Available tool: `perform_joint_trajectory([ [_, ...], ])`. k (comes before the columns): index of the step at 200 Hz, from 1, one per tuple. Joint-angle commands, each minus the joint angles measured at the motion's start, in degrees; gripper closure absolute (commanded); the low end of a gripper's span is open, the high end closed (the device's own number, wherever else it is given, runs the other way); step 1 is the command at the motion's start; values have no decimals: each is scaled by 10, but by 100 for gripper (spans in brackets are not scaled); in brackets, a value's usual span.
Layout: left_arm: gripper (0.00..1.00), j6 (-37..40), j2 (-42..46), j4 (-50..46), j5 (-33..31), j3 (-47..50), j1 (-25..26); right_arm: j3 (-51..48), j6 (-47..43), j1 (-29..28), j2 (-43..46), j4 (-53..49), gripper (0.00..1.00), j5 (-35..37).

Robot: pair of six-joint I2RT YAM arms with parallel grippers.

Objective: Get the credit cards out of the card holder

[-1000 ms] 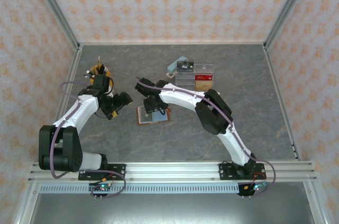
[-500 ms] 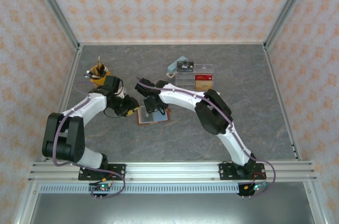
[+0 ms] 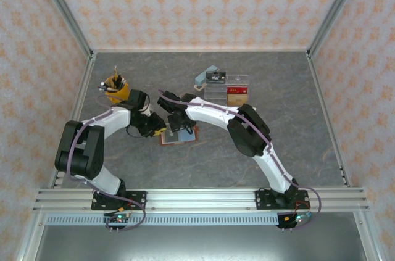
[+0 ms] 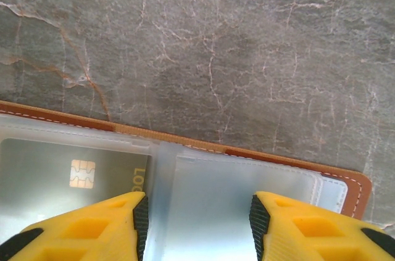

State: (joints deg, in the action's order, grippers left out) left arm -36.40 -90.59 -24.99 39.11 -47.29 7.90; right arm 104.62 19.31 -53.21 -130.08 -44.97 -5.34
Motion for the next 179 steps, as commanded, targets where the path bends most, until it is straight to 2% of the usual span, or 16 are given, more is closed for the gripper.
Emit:
perform_joint_trajectory([
  [1,75,10,-9,6,9,-1,4,-23,0,7,-42,-13,52,-3],
  [44,72,16,-25,-1,-2,-3,5,-24,2,7,-43,-12,52,-10],
  [86,72,17,-32,10,14,-3,5,-25,2,8,-43,-11,53,-16],
  [152,77,-1,-21,45,62,7,7,-25,0,7,-43,-11,54,-22],
  [179,78,-2,-14,48,58,8,9,-28,-1,8,-39,-11,54,-26],
])
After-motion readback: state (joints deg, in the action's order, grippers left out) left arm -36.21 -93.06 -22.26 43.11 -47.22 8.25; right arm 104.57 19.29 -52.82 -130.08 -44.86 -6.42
